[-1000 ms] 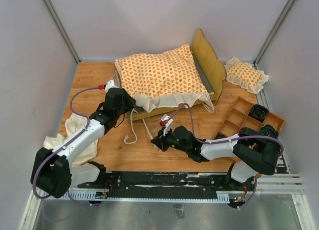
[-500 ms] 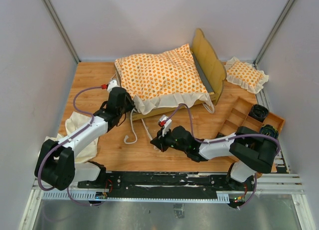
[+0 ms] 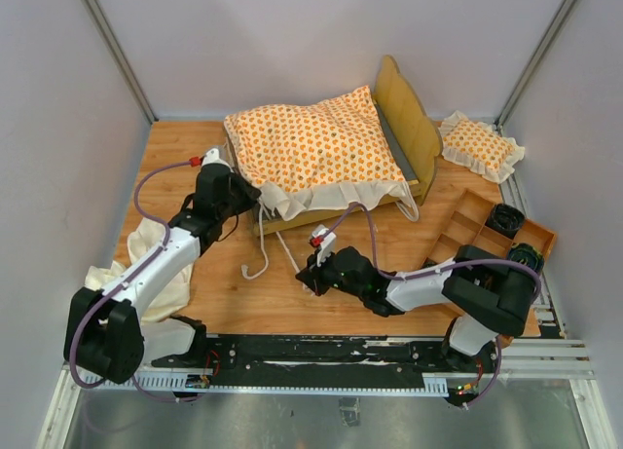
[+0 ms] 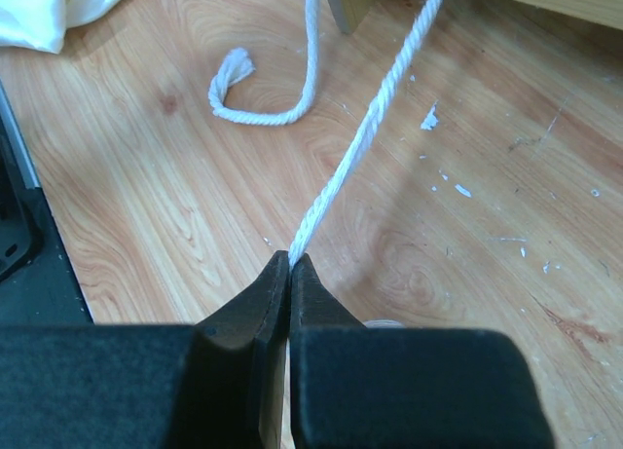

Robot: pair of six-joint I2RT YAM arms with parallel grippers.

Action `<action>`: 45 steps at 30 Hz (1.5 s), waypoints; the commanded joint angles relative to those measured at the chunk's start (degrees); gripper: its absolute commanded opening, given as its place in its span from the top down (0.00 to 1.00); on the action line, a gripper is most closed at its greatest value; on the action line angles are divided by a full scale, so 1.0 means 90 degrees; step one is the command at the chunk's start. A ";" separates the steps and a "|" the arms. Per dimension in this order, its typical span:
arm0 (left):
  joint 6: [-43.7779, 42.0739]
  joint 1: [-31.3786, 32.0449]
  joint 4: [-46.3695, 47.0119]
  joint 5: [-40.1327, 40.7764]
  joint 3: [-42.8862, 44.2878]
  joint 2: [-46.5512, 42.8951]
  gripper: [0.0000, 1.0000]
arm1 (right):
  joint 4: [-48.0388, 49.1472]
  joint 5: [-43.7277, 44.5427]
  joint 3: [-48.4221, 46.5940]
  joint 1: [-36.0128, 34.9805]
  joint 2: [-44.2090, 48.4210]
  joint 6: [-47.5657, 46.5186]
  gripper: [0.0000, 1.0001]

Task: Set up the pet bed
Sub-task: Cross the ropes over the mattress.

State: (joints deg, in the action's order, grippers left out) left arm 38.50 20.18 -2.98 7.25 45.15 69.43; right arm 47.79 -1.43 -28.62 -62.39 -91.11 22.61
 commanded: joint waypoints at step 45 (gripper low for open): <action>0.0359 -0.0944 0.0195 -0.2727 0.0003 -0.0058 0.95 | -0.0633 -0.0401 -0.3336 0.0841 -0.1017 -0.4343 0.66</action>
State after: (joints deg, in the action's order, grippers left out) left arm 42.28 12.08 -1.41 -15.42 45.10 68.38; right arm 39.64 -5.04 -56.36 -56.25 -99.09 -8.54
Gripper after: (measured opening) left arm 0.053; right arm 0.322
